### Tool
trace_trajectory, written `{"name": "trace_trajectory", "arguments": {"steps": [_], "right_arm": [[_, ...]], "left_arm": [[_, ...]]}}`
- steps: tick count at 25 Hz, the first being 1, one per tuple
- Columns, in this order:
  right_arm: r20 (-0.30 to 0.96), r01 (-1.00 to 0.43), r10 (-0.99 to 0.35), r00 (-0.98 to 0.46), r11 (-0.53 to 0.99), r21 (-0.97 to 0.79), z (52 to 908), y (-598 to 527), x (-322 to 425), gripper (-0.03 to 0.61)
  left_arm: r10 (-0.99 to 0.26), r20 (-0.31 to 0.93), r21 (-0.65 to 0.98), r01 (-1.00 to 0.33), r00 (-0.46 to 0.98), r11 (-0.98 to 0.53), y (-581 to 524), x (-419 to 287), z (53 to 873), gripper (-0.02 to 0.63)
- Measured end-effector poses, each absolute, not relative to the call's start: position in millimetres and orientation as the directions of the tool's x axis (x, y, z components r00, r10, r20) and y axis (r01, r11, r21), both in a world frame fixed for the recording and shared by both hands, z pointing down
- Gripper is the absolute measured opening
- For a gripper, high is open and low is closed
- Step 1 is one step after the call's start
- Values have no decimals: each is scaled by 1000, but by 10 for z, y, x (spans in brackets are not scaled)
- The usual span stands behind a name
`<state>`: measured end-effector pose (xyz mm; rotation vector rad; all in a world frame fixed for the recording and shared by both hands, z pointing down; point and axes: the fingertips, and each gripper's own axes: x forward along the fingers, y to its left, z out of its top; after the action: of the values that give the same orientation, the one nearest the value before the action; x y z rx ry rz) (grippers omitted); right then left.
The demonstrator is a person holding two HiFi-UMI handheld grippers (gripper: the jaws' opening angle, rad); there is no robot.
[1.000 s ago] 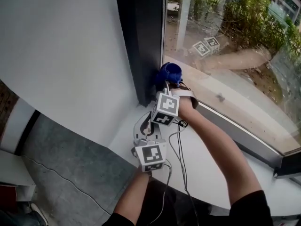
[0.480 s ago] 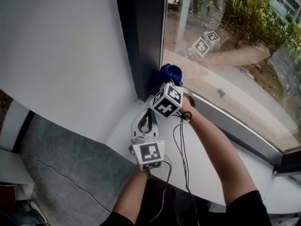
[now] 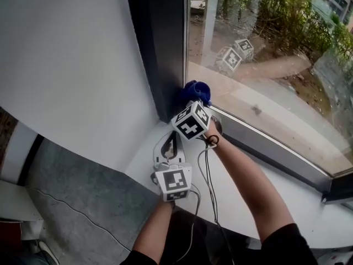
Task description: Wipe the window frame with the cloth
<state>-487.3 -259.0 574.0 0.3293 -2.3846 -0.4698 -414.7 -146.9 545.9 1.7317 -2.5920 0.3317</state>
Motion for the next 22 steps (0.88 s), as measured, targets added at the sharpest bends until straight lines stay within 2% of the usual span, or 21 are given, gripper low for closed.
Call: {"name": "trace_trajectory", "arguments": {"steps": [10,22], "right_arm": [[594,-186,-294,-748,953,238,5672,-2617,-4676,17],[565,-269,-331,-756,944,193,5624,-2628,-4185,18]], "left_arm": [[-921,116,-163,-922,-371,351,-1499,-4041,5406,5],[-944,132,-129,-949,-303,287,-1626,-3665,5525,5]]}}
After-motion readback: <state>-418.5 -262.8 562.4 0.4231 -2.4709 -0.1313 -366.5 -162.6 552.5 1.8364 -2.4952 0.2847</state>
